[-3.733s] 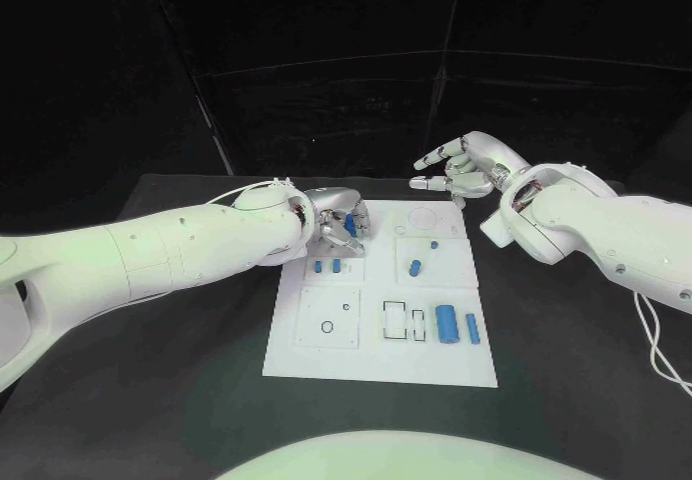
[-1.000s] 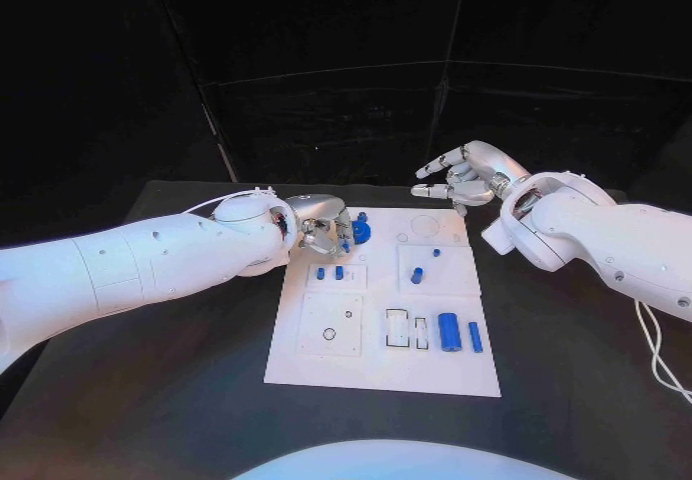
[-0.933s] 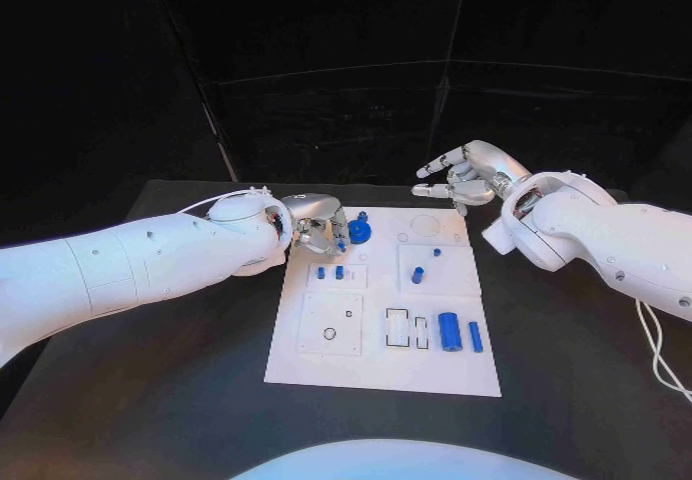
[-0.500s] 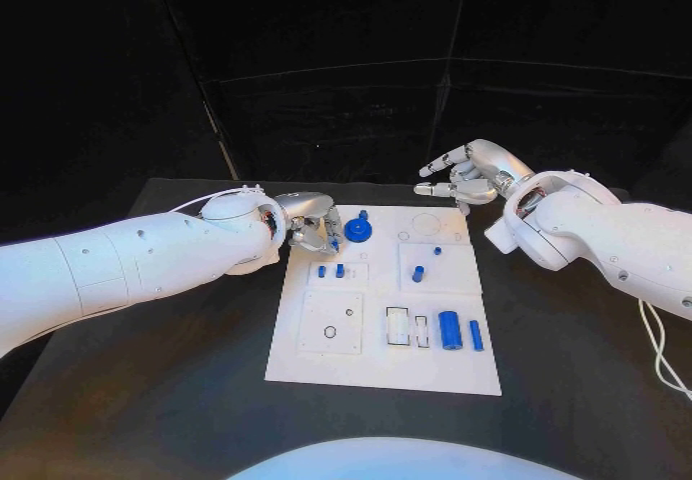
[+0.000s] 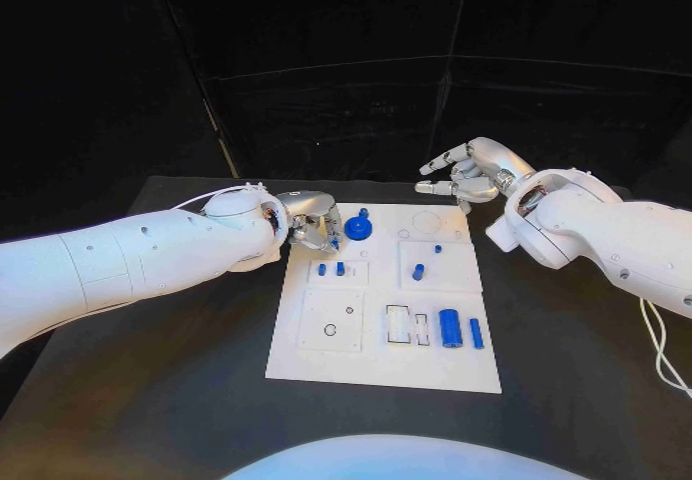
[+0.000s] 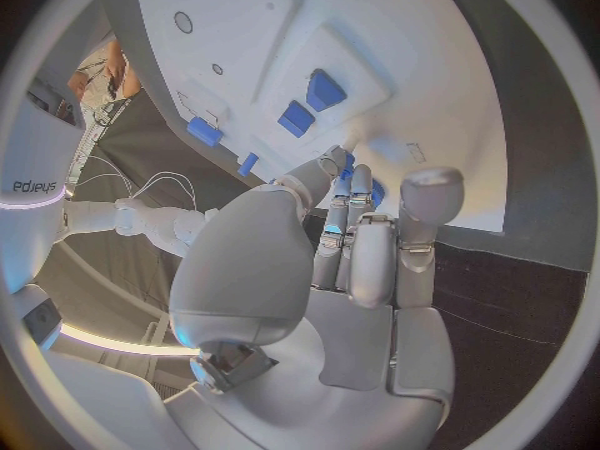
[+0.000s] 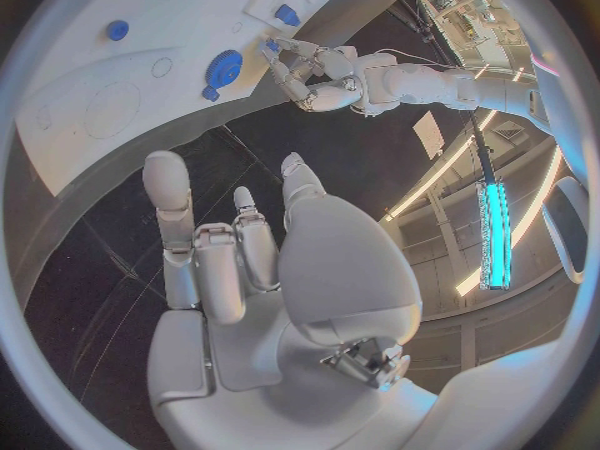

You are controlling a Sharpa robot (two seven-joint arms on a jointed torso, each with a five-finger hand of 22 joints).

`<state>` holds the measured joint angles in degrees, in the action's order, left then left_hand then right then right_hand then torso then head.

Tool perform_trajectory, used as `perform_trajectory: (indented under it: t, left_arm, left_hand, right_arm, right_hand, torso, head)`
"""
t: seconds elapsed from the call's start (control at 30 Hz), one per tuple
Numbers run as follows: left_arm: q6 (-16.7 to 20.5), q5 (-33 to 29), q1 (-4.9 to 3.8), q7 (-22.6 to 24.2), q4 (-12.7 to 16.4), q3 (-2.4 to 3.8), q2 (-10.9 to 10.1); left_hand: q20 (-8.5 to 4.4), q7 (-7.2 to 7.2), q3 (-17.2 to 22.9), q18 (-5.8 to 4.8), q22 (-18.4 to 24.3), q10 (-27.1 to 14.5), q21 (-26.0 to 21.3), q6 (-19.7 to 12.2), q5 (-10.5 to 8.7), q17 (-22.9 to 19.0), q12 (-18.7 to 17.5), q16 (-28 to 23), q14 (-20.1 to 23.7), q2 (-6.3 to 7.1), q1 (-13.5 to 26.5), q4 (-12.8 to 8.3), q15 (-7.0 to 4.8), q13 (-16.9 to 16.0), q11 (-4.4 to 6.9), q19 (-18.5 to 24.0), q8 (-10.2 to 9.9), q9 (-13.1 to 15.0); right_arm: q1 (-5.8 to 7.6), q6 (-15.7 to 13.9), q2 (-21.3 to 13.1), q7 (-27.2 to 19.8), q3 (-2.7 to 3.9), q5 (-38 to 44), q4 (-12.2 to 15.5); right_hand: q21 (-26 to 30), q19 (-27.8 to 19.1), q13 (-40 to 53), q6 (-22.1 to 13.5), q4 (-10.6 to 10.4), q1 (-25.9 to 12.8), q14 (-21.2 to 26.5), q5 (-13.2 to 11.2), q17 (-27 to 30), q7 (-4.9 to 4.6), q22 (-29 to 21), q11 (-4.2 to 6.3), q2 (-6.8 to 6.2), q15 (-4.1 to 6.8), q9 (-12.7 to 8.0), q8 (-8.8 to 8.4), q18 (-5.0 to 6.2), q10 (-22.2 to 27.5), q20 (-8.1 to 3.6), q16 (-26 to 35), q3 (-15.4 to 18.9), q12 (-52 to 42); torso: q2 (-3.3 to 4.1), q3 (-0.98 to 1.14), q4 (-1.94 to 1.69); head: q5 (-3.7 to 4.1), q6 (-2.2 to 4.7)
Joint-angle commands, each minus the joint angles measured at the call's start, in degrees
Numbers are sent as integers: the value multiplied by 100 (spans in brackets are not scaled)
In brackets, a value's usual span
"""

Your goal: Assemble the parts on the task board

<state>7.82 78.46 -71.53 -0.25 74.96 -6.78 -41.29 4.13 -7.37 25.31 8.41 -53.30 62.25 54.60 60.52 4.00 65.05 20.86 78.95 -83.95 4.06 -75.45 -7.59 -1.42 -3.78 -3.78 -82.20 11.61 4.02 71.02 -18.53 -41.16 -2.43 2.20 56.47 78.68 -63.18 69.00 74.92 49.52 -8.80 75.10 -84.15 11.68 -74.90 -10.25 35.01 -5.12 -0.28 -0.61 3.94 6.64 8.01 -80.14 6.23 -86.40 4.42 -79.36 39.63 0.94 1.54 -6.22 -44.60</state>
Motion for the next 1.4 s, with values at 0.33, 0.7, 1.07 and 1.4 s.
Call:
perform_trajectory:
  t: [0.33, 0.7, 1.07, 1.4]
  left_arm:
    - [-259, -22, 12, -90, -71, 0, 62]
    - [-295, -50, 13, -54, -64, -1, 65]
    - [-167, -112, 13, -2, -95, -1, 87]
    - [-143, -116, 13, 5, -107, -1, 115]
  left_hand:
    - [18, -4, 30, -102, -14, 55, 44, 51, -36, -10, -31, 13, -163, 69, 27, 21, 17, -10, 17, -26, -31, 6]
    - [10, 34, 42, -108, -75, 127, 94, 116, -49, -42, -36, 3, -156, 78, 46, 28, -2, -21, 46, -26, -23, 18]
    - [8, 40, 48, -118, -129, 126, 144, 109, -48, -59, -46, -5, -152, 83, 44, 23, -5, -20, 51, -33, -33, 15]
    - [7, 42, 51, -120, -140, 125, 153, 107, -47, -66, -49, -8, -150, 82, 43, 23, -6, -19, 52, -33, -36, 15]
  right_arm:
    - [9, 25, -3, -47, 4, -13, 17]
    - [8, 28, 20, -53, 4, -13, 0]
    - [-1, 30, 66, -66, 4, -29, -37]
    - [-12, 36, 76, -70, 4, -38, -44]
  right_hand:
    - [30, -36, 72, -41, -10, -7, -396, 27, -655, 9, -7, 5, 63, 17, -6, -30, 115, 37, 8, 16, 23, 17]
    - [30, -36, 72, -41, -10, -7, -396, 27, -655, 9, -7, 5, 63, 17, -6, -30, 115, 37, 8, 16, 23, 17]
    - [30, -36, 72, -41, -10, -7, -396, 27, -655, 9, -7, 5, 63, 17, -6, -30, 115, 37, 8, 16, 23, 17]
    - [30, -36, 72, -41, -10, -7, -396, 27, -655, 9, -7, 5, 63, 17, -6, -30, 115, 37, 8, 16, 23, 17]
  torso:
    - [-3, -3, -1]
    - [1, -4, -7]
    - [-6, -3, -2]
    - [-3, -2, -1]
  head:
    - [3, -16]
    - [13, -36]
    - [11, -28]
    - [16, -29]
